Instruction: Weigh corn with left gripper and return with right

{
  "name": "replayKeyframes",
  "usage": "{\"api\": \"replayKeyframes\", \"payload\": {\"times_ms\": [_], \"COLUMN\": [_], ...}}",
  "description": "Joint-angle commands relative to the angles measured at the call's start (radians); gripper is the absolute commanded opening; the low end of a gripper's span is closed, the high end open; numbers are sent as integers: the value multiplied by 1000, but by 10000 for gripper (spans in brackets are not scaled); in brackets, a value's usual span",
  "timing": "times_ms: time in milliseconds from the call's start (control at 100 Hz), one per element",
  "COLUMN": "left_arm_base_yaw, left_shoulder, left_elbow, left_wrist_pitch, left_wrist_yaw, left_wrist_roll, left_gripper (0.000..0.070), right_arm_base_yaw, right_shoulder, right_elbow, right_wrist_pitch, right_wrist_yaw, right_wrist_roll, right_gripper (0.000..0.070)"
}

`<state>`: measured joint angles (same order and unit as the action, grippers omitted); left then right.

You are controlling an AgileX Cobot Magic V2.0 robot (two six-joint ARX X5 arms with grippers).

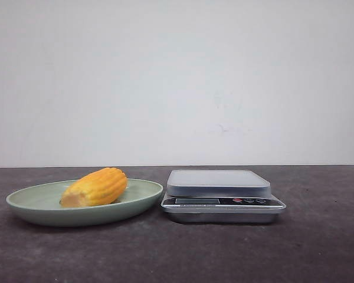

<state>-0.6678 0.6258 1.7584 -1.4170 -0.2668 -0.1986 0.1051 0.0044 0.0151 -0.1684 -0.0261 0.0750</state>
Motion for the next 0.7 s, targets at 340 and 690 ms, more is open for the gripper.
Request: {"api": "replayKeyframes", "payload": {"times_ms": [340, 690], "left_arm_base_yaw": [-6, 8], "left_shoulder": [7, 8], "left_elbow": [21, 18], "left_wrist_pitch": [0, 7], "left_wrist_yaw": [-6, -10], "left_wrist_roll": [-1, 26], "left_gripper": [0, 0], "right_arm_base_yaw": [1, 1], "right_shoulder": [-1, -1], "right_elbow": [-2, -2], "right_wrist_pitch": [11, 11], "right_wrist_yaw": [0, 0], "right_wrist_roll": [-8, -8], "right_gripper": [0, 0]}}
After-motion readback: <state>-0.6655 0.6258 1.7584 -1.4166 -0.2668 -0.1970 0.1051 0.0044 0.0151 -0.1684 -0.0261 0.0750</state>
